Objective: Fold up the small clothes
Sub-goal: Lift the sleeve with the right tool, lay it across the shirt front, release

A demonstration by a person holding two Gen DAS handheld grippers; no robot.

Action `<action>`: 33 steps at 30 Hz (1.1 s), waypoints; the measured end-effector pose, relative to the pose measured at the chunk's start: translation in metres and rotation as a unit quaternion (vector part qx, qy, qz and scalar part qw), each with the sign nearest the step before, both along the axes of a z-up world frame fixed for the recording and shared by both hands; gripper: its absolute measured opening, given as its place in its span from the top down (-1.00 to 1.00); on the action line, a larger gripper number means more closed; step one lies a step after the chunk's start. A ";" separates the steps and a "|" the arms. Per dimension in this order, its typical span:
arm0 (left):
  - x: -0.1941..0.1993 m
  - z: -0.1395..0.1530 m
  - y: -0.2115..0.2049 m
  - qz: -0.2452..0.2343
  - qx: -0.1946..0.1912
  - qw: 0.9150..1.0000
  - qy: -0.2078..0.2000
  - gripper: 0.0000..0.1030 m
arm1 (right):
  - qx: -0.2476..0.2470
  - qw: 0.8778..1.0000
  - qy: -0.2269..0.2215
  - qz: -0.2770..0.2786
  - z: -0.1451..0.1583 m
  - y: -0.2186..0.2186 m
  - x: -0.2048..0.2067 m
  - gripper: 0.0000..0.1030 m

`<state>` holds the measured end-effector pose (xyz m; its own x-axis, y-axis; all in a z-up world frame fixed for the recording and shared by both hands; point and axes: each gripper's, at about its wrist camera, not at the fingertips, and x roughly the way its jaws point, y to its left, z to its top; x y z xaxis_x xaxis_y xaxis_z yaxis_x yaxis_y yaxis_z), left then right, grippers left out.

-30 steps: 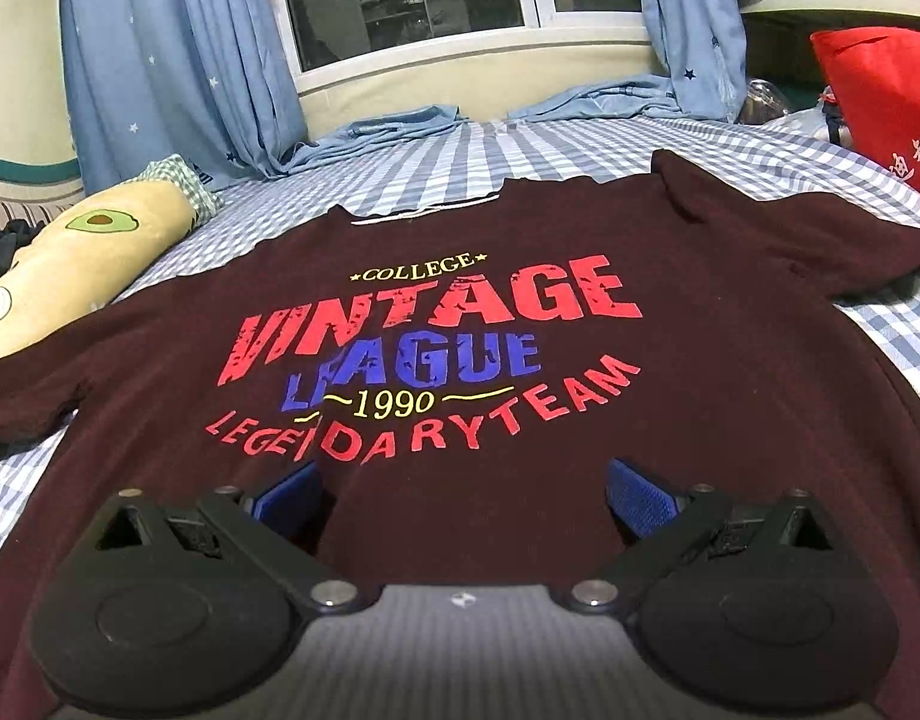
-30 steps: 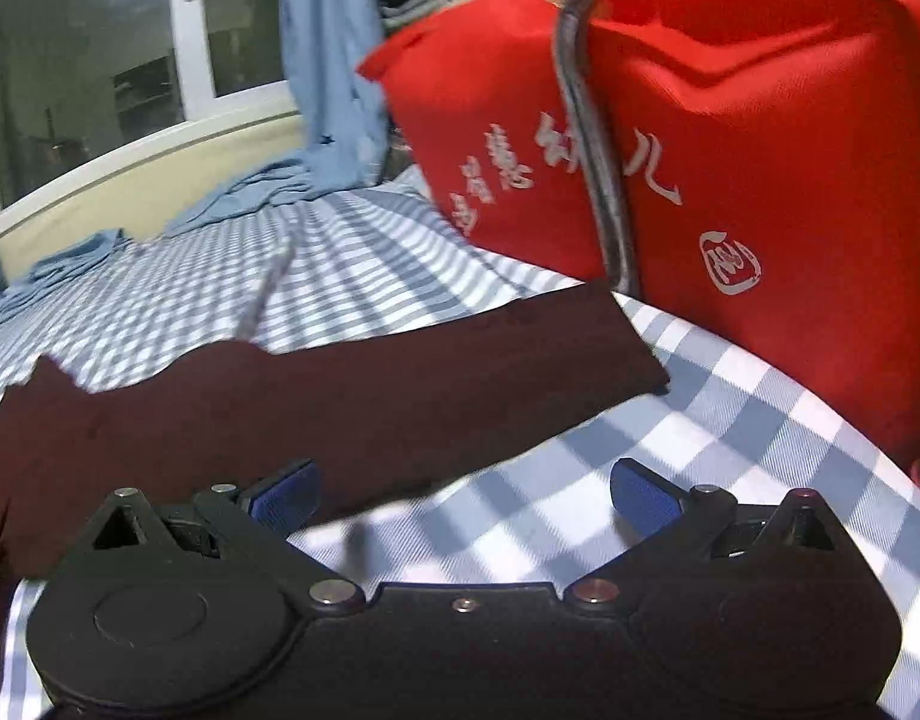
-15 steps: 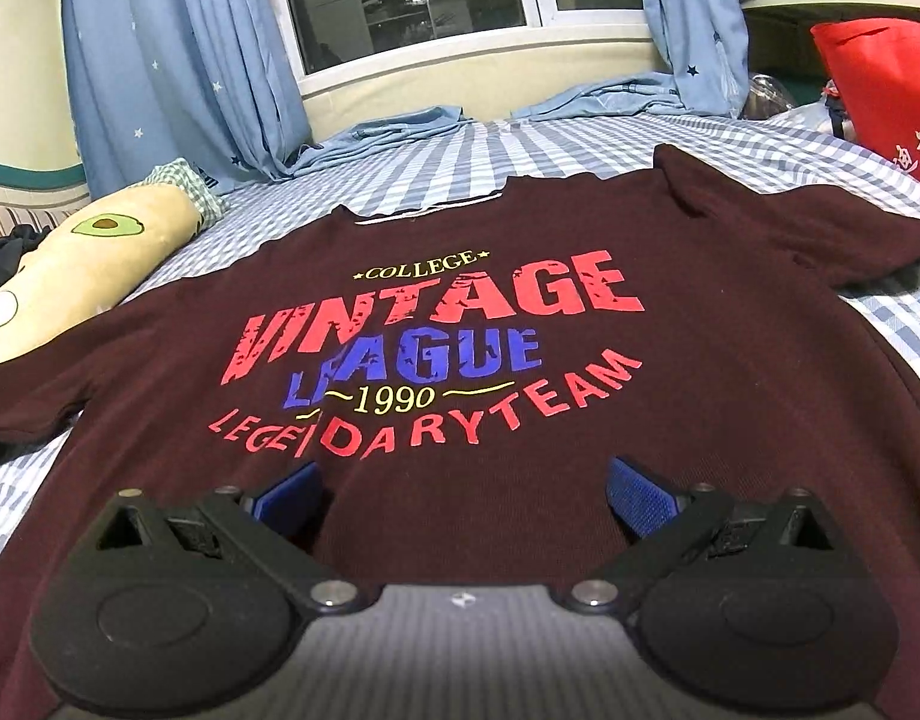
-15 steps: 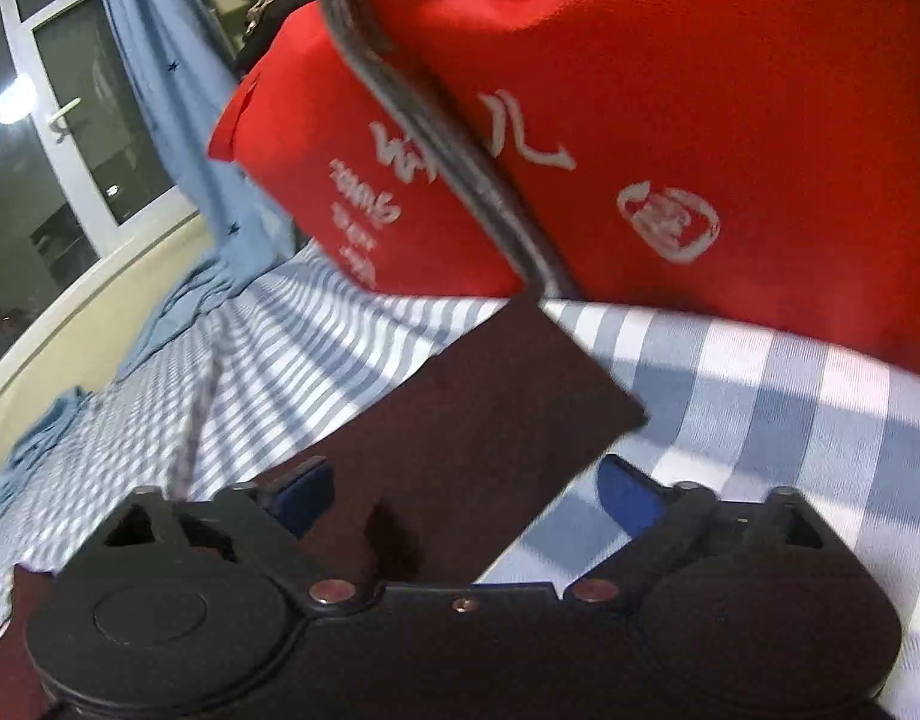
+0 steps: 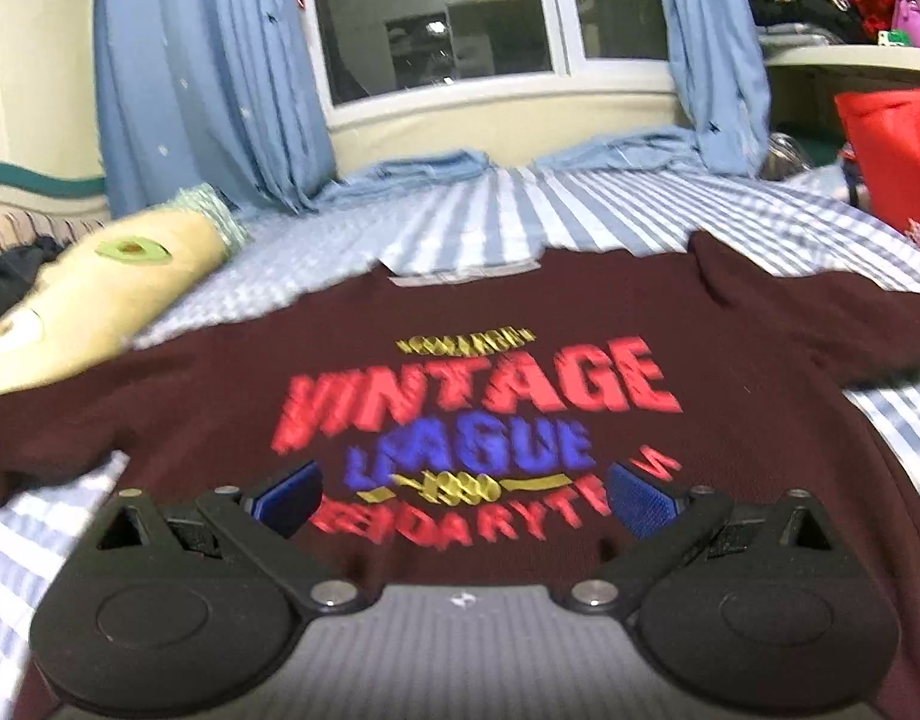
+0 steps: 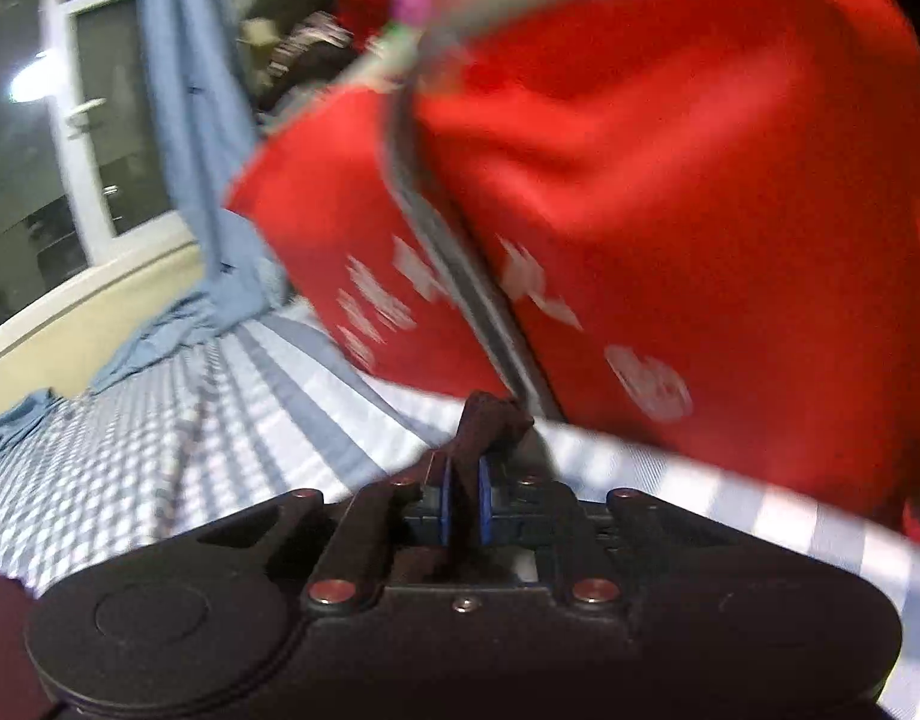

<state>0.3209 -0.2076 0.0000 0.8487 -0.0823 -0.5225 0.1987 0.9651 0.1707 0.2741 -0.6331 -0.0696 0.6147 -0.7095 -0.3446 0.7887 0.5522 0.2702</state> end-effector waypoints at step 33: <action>0.024 0.013 0.156 0.154 -0.046 0.987 -0.019 -0.99 | -0.435 0.754 0.182 0.457 -0.009 0.463 0.169 0.85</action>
<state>0.3446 -0.0519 0.0125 0.8592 0.1369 -0.4929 -0.1107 0.9905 0.0821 0.4434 -0.1701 -0.0782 0.9612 -0.1015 -0.2566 -0.0940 0.7538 -0.6503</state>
